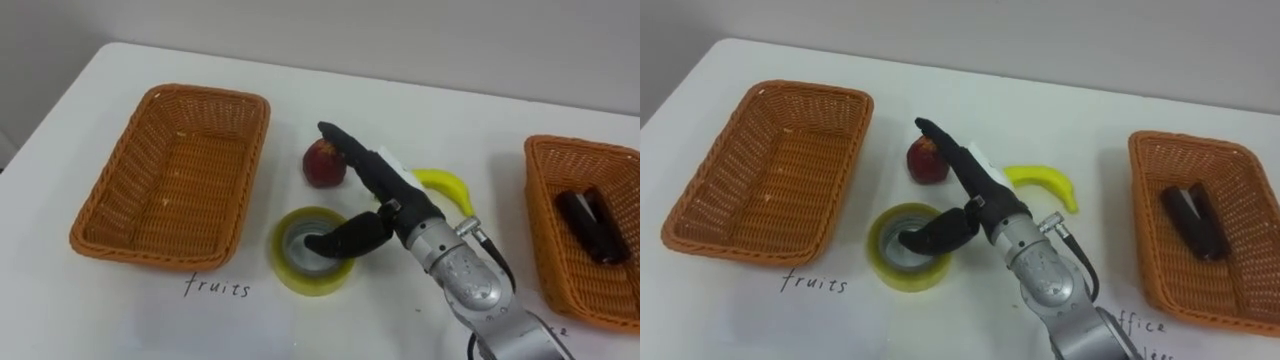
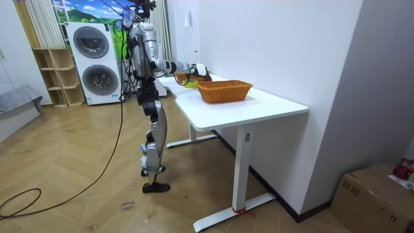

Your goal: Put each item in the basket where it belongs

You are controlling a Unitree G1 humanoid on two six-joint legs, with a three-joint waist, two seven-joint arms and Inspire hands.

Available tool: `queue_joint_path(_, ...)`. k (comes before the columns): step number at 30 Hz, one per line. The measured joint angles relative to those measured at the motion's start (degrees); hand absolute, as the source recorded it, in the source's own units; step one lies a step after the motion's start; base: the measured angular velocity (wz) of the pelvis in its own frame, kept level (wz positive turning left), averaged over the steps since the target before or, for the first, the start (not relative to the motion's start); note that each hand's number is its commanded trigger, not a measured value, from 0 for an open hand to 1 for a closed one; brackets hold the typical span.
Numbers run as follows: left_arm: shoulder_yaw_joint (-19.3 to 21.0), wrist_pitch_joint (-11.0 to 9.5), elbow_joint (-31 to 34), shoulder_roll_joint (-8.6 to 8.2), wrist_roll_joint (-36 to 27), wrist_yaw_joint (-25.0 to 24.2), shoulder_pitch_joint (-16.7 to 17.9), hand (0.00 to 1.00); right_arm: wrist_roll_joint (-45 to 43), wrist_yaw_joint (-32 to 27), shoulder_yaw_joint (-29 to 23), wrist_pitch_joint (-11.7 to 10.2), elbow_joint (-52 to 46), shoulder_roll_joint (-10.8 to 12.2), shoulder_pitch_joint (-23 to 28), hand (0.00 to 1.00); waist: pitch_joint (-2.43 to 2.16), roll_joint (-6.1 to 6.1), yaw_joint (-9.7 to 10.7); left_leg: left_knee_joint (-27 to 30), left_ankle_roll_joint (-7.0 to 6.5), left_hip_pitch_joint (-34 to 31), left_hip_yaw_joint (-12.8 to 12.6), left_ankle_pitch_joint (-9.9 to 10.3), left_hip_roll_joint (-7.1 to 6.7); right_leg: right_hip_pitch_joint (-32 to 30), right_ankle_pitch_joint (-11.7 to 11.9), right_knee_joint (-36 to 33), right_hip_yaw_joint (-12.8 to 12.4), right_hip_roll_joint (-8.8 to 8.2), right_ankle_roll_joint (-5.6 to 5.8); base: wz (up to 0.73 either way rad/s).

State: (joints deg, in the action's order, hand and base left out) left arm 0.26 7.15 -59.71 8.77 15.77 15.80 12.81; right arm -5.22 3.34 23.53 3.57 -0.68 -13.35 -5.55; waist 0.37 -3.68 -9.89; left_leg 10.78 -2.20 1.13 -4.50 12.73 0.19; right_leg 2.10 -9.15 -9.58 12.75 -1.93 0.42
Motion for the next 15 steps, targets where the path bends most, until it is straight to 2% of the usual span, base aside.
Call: queue_joint_path(15, 0.02, 0.41, 0.21, 0.00, -0.01, 0.42, 0.12, 0.00, -2.62, 0.51, -0.01, 0.20, -0.01, 0.07, 0.17, 0.00, -0.07, -0.04, 0.20, 0.09, 0.00, 0.07, 0.12, 0.00, -0.01, 0.16, 0.00, -0.01, -0.01, 0.00, 0.00, 0.00)
